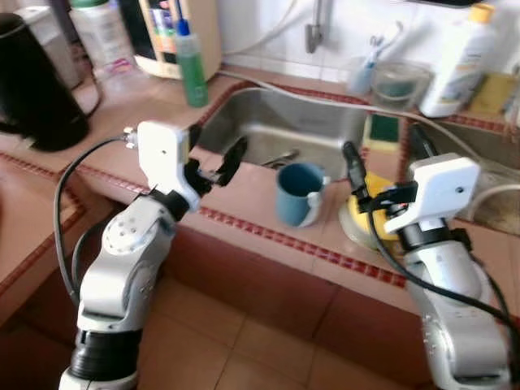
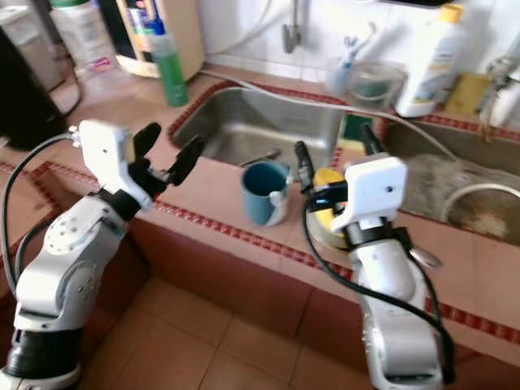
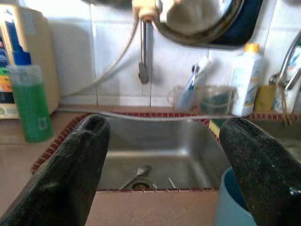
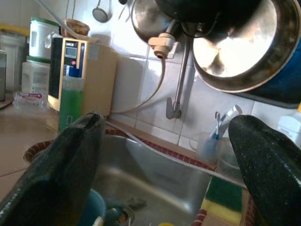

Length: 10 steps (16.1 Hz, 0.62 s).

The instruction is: Kitchen organization

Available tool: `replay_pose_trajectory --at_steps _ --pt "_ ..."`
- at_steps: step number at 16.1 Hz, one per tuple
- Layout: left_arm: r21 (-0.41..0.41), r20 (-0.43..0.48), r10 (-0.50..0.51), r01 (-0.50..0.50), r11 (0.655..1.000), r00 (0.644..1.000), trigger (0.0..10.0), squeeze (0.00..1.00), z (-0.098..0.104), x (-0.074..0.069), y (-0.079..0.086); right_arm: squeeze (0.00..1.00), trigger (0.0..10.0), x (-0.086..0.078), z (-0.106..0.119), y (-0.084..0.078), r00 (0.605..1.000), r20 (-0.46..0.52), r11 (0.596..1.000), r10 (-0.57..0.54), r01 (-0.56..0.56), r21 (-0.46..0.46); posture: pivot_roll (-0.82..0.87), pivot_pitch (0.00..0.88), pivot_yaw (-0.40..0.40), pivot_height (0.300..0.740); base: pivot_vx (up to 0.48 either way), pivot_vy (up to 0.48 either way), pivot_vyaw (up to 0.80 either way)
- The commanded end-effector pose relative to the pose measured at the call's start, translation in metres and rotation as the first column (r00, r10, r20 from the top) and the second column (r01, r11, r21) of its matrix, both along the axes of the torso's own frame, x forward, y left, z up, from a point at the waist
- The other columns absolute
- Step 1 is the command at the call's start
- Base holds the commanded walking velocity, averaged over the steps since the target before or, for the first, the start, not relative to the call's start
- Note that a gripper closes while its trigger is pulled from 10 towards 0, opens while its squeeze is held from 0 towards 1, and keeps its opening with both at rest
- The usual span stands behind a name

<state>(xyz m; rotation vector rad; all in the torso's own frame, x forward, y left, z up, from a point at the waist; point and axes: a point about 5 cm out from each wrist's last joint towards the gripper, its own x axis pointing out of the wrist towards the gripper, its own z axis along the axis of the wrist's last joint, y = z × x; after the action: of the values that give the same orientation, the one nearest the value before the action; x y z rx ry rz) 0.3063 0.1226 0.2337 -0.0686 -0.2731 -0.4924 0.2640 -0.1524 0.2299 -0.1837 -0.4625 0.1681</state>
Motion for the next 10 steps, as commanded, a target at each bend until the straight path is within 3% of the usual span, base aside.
replay_pose_trajectory --at_steps 1,4,10 --pt "0.009 -0.004 0.034 -0.034 0.999 0.999 10.0 0.00 -0.0012 0.0009 0.0087 0.00 10.0 -0.0003 0.0001 0.0051 1.000 -0.002 1.000 0.025 -0.025 0.002 -0.29 0.061 0.054 0.740 0.000 0.458 -0.70" --pt "0.020 0.000 0.038 -0.038 0.999 0.999 10.0 0.00 -0.0023 -0.0007 0.0069 0.00 10.0 -0.0015 -0.0004 0.0056 1.000 0.001 1.000 0.029 -0.029 -0.002 -0.29 0.066 0.054 0.740 0.000 0.000 -0.69" --pt "0.056 0.020 0.026 -0.027 0.998 0.999 10.0 0.00 -0.0020 -0.0021 0.0072 0.00 10.0 -0.0032 0.0000 0.0090 0.998 0.012 0.998 0.065 -0.065 0.007 -0.29 0.066 0.053 0.740 0.000 0.000 0.00"
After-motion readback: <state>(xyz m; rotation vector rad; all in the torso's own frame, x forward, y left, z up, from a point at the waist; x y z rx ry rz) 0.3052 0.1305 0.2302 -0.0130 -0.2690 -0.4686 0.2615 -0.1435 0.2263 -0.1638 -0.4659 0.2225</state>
